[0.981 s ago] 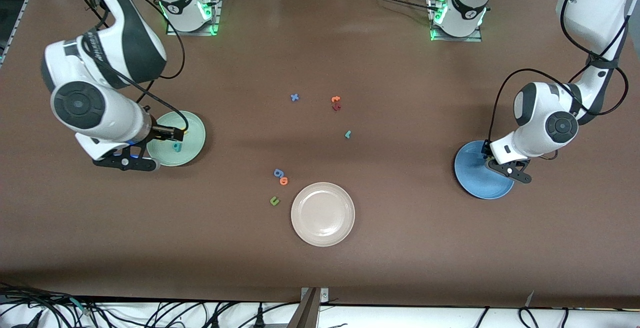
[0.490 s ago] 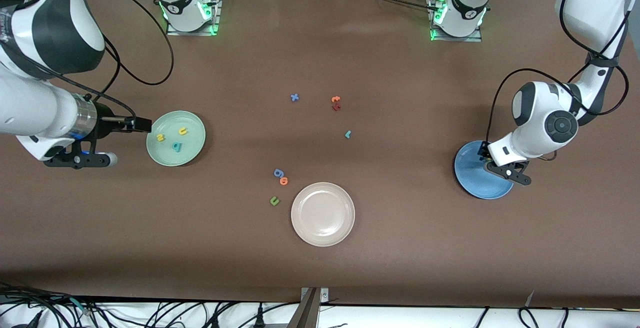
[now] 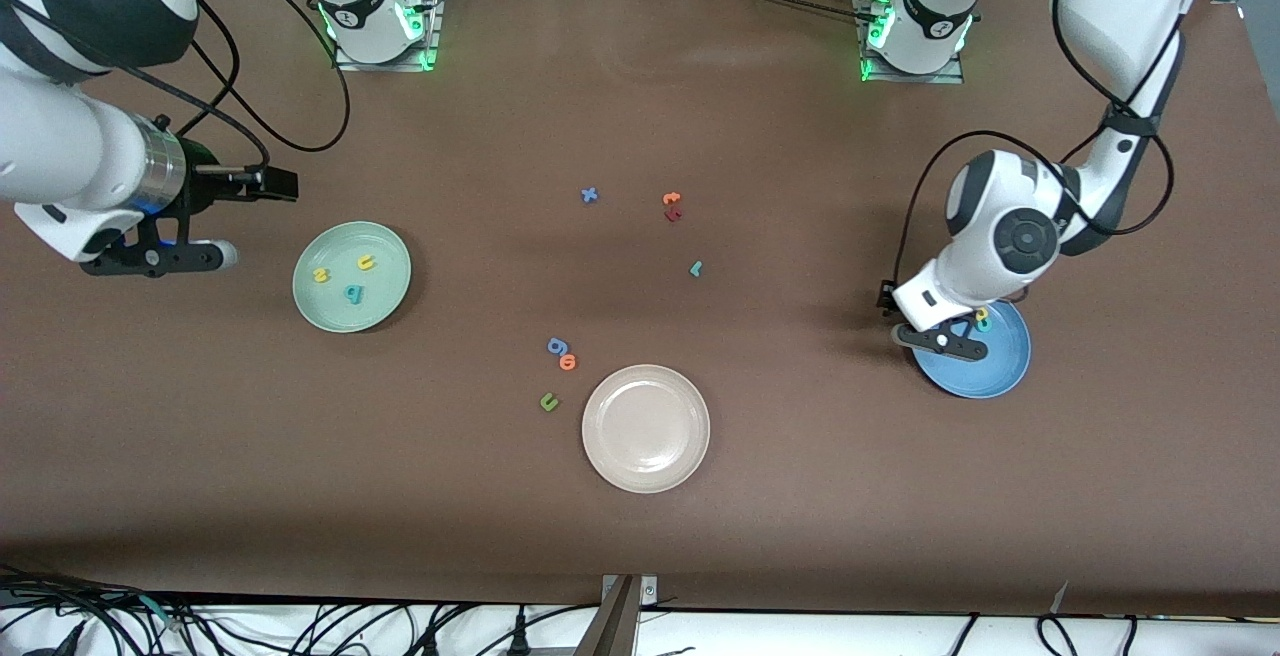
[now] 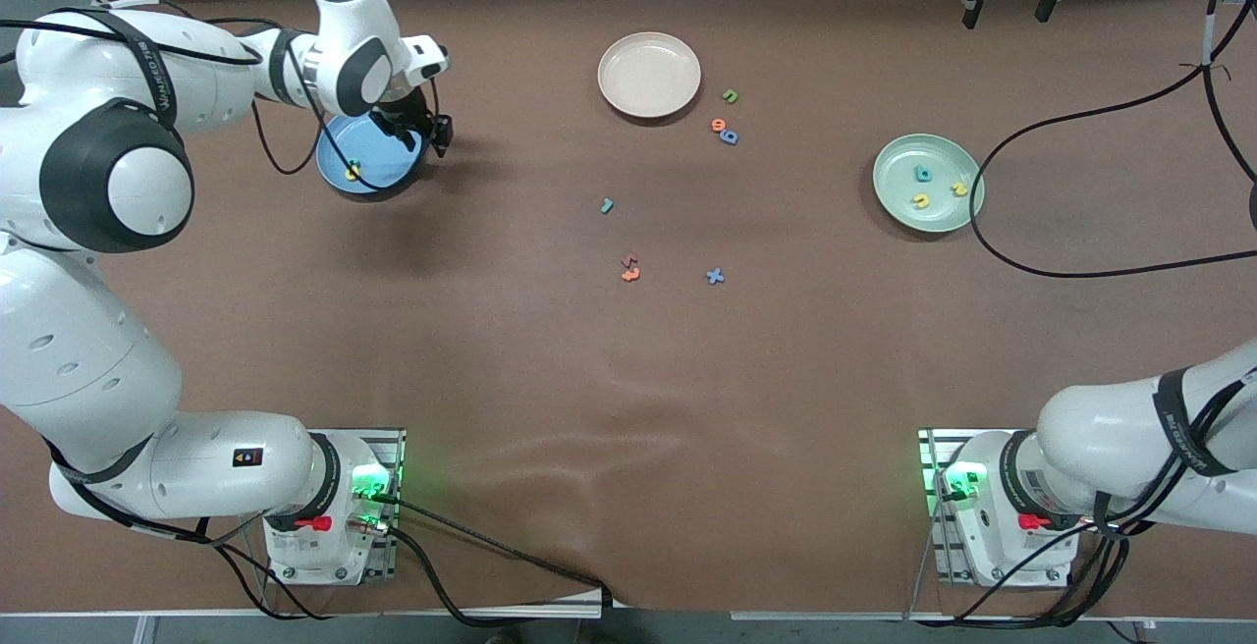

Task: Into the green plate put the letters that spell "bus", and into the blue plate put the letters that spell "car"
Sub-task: 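Withdraw the right gripper to rest while the left gripper moves to the teal 1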

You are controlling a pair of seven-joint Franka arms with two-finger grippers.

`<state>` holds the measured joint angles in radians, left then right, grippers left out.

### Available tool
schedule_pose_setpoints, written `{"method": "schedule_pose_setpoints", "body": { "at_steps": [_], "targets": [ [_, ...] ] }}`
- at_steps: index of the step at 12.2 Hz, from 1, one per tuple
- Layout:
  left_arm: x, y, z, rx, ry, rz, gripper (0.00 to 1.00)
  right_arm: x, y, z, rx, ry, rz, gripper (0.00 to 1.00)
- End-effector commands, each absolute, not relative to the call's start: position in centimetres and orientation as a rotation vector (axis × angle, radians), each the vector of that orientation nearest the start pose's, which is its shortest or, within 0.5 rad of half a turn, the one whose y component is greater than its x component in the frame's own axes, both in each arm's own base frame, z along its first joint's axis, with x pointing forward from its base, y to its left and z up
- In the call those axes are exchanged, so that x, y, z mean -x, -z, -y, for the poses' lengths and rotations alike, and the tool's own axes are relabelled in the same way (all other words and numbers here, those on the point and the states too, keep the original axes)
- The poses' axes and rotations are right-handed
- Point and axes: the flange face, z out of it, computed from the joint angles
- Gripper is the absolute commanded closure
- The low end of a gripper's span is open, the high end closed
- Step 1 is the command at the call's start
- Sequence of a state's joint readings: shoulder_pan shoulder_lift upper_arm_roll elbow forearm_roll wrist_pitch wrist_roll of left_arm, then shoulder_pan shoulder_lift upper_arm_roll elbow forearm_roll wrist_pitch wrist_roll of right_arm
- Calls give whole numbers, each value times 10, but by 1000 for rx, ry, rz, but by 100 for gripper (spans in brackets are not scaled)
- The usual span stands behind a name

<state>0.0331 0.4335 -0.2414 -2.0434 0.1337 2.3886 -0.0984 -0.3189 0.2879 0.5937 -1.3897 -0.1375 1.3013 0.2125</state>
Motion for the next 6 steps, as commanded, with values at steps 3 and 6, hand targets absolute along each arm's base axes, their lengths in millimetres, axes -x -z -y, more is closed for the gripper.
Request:
{"method": "schedule_pose_setpoints", "body": {
  "at_steps": [3, 6],
  "targets": [
    [-545, -248, 229, 3140, -142, -74, 29, -562, -548, -103, 3172, -483, 105, 0],
    [-525, -241, 282, 3153, -162, -121, 0, -554, -543, -83, 3147, -431, 134, 0]
  ]
}}
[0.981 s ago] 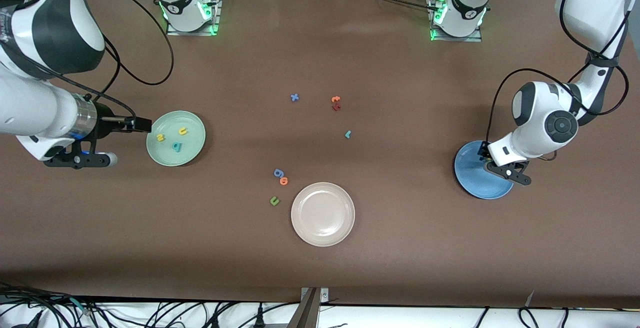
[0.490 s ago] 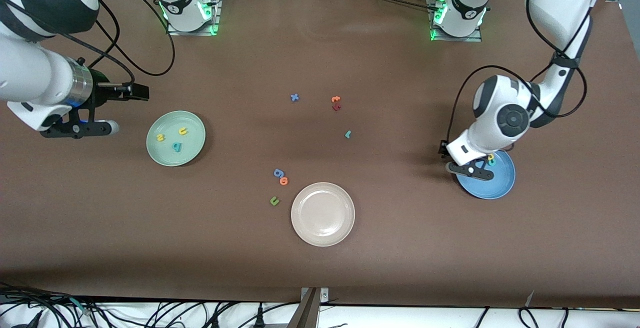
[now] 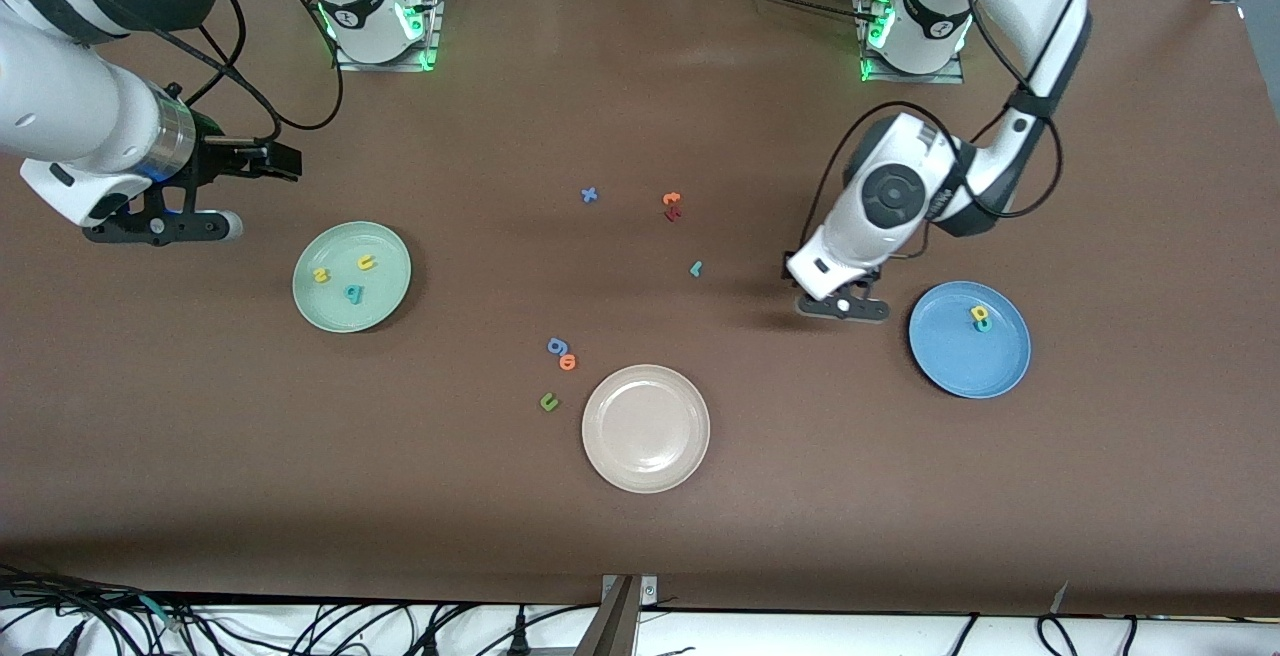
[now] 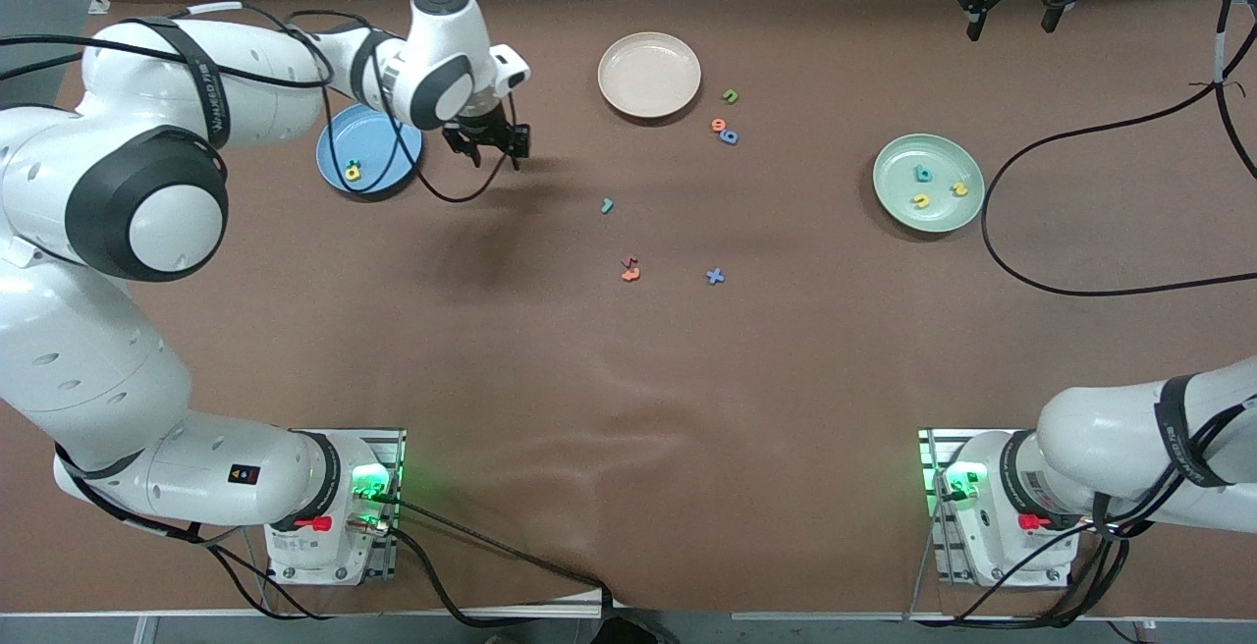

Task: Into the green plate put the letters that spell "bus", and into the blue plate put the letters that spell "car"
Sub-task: 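Withdraw the right gripper to rest while the left gripper moves to the teal 1, then lower the left gripper onto the teal 1 and grasp it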

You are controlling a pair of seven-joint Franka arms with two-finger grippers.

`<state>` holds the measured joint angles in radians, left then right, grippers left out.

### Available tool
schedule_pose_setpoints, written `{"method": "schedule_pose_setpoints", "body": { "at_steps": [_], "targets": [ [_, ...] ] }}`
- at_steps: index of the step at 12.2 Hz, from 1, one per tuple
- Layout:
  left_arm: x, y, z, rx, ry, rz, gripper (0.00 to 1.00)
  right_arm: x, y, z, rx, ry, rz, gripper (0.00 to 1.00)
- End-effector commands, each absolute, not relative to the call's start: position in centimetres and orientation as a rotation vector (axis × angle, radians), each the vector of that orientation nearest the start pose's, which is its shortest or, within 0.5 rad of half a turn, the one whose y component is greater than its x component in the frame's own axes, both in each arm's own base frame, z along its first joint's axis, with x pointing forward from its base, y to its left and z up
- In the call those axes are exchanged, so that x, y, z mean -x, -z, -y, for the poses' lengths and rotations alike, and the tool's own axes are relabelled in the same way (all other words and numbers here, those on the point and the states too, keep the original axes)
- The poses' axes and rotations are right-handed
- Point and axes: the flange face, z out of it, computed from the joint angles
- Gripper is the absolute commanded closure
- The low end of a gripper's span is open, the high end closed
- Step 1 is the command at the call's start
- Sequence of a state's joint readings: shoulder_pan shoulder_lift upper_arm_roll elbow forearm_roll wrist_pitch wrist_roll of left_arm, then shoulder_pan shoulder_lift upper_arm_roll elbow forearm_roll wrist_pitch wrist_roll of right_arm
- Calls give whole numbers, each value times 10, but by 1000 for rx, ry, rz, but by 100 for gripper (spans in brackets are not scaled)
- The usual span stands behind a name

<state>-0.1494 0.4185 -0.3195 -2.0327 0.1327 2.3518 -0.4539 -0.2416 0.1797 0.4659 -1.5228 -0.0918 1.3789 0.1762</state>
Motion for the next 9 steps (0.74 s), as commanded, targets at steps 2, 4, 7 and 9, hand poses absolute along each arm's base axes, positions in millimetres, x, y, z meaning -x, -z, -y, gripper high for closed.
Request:
{"method": "schedule_pose_setpoints", "body": {
  "at_steps": [2, 4, 7, 9],
  "targets": [
    [-502, -229, 322, 3156, -198, -155, 0, -557, -538, -61, 3149, -441, 132, 0],
    [-488, -215, 352, 3166, -194, -247, 0, -551, -537, -51, 3150, -406, 149, 0],
    [-477, -201, 381, 3217, -98, -363, 1, -528, -531, -49, 3159, -309, 142, 0],
    [-472, -206, 396, 3169, -24, -602, 1, -524, -532, -50, 3156, -287, 144, 0]
  ]
}}
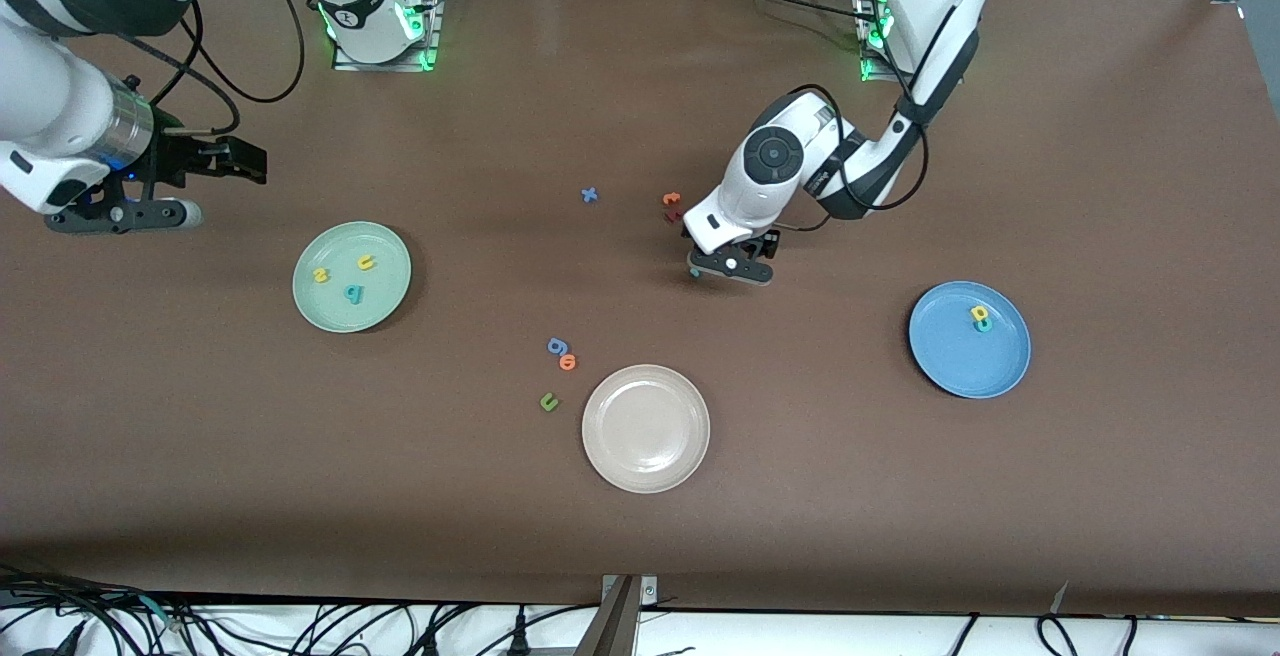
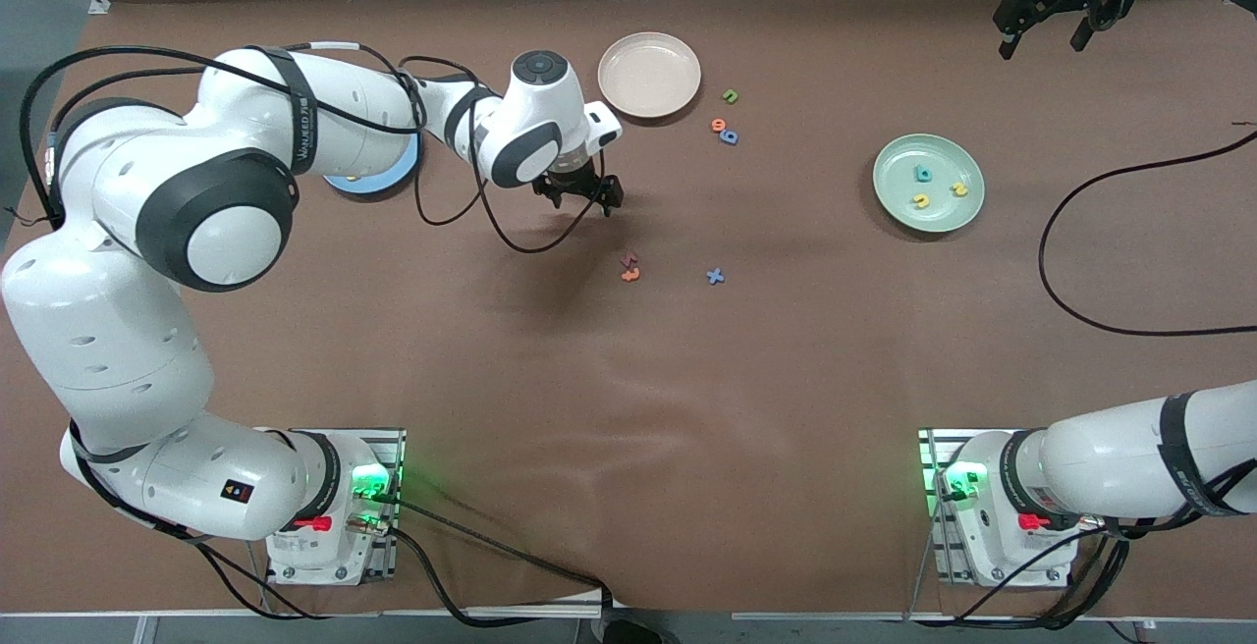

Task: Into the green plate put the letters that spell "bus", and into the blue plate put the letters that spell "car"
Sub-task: 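Lower the left gripper onto the teal 1 and grasp it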

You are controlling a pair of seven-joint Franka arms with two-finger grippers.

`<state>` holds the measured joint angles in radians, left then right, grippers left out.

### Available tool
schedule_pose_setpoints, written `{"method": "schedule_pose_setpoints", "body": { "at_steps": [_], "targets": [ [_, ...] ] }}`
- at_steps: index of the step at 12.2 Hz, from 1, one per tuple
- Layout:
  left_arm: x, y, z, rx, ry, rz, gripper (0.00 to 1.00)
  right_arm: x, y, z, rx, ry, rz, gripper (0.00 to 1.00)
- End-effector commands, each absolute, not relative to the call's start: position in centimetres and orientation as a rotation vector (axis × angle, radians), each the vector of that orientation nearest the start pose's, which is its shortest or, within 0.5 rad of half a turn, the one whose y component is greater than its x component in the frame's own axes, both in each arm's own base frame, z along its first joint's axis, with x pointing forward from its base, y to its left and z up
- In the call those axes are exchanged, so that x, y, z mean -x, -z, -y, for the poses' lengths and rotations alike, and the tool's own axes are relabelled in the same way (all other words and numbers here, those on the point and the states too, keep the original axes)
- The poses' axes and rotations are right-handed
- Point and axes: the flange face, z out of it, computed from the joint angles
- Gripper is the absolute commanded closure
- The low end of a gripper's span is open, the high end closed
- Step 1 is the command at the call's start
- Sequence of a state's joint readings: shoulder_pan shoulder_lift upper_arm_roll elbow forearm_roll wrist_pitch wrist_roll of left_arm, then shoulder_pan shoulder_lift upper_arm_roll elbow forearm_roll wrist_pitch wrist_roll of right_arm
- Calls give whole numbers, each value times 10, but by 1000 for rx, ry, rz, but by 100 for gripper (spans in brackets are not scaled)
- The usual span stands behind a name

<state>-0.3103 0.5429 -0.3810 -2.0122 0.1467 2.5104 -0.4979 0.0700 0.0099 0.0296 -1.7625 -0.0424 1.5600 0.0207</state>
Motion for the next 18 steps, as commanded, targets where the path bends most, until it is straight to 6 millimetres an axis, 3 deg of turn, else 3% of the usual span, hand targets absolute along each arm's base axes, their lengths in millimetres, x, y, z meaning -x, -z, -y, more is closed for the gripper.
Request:
{"method": "schedule_pose_setpoints", "body": {
  "at_steps": [1, 2, 4, 5, 6, 7, 9, 11, 18],
  "targets": [
    [-472, -208, 400, 3126, 18, -685, 1, -530, -532, -41, 3155, -280, 125, 0],
    [-470, -204, 400, 3077, 42, -766, 1, -538, -538, -34, 3155, -256, 105, 0],
    [-468, -196, 401, 3046, 45, -811, 3, -542, -570, -23, 3164, -143, 54, 0],
    [-467, -193, 400, 3043, 37, -813, 5, -545, -573, -21, 3161, -116, 63, 0],
    [-467, -192, 400, 3044, 33, -811, 11, -543, -574, -18, 3159, -123, 58, 0],
    [-467, -189, 402, 3046, 27, -813, 12, -540, -570, -9, 3142, -154, 22, 0],
    [-469, -190, 416, 3018, 71, -881, 13, -538, -573, -12, 3125, -147, 22, 0],
    [-468, -183, 415, 2988, 75, -915, 18, -541, -574, -20, 3134, -113, 47, 0],
    [-465, -175, 417, 2949, 88, -968, 31, -540, -579, -11, 3148, -99, 27, 0]
  ]
}}
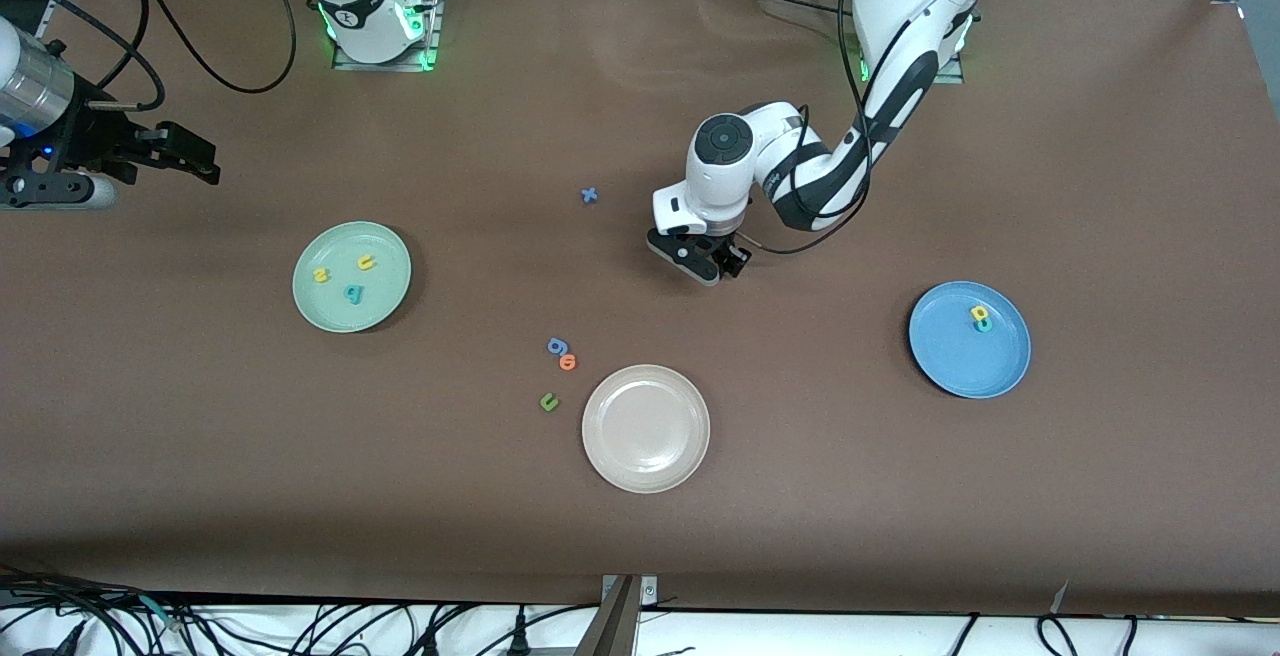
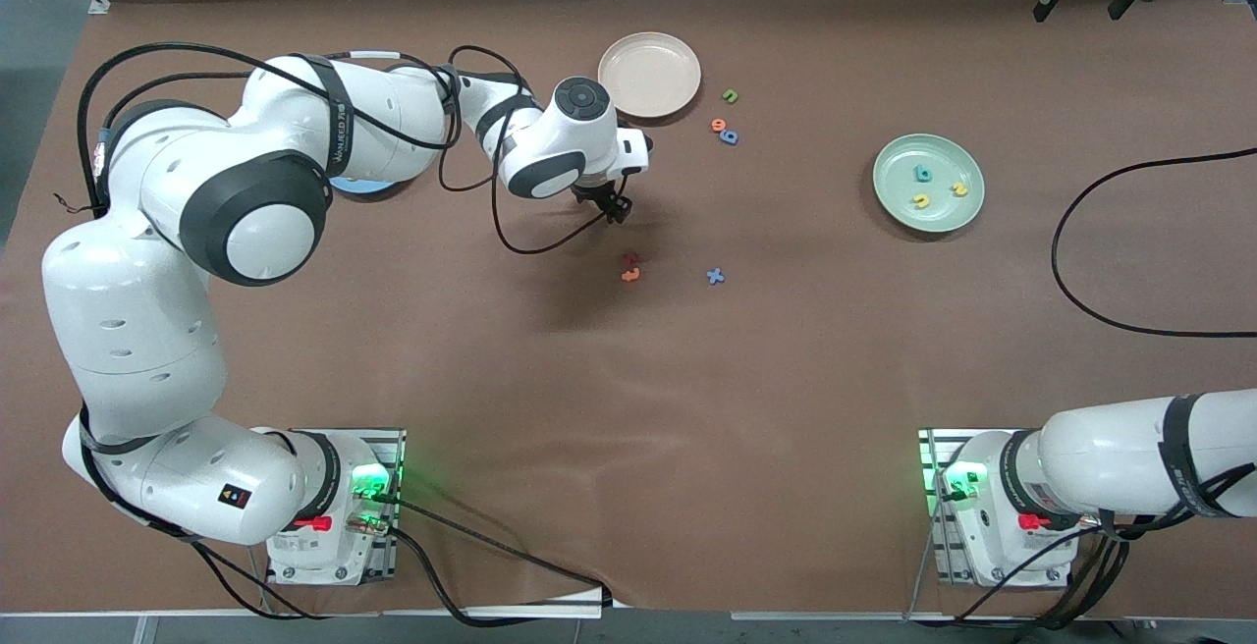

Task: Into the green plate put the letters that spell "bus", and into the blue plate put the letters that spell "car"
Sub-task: 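Lower the left gripper onto the teal 1 and grasp it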

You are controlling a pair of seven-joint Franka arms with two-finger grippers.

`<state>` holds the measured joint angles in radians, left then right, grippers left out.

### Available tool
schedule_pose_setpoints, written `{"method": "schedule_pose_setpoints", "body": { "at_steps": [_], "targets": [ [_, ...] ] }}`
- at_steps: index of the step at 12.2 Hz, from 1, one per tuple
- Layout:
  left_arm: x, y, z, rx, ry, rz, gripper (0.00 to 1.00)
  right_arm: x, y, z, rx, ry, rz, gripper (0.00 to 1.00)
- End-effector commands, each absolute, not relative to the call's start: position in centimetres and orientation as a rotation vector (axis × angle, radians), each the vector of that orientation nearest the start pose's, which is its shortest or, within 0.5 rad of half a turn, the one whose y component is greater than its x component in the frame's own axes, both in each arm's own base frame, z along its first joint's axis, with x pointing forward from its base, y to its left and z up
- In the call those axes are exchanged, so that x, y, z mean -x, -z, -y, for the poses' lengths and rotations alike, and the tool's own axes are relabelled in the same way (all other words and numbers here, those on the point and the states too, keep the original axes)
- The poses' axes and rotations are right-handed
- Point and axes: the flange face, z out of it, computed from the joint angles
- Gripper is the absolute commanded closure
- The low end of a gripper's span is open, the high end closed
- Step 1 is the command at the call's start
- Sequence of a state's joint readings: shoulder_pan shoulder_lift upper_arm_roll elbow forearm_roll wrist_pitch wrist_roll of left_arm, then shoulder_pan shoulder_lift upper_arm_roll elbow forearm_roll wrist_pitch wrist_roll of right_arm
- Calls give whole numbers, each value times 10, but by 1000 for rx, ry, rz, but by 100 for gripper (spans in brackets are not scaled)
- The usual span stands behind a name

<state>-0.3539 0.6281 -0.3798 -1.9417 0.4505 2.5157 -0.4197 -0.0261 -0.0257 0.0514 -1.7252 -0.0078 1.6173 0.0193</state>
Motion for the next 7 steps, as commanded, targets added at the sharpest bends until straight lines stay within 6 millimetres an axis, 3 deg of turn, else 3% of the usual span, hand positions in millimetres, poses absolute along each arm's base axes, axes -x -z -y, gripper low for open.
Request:
{"method": "schedule_pose_setpoints", "body": {
  "at_steps": [1, 4, 7],
  "targets": [
    [-465, -173, 417, 2950, 82, -966, 33, -540, -581, -12, 3148, -94, 29, 0],
    [-465, -171, 416, 2951, 77, -963, 44, -541, -582, -13, 3148, -85, 29, 0],
    [-467, -169, 419, 2965, 92, -964, 49, -543, -582, -9, 3159, -77, 26, 0]
  ]
}}
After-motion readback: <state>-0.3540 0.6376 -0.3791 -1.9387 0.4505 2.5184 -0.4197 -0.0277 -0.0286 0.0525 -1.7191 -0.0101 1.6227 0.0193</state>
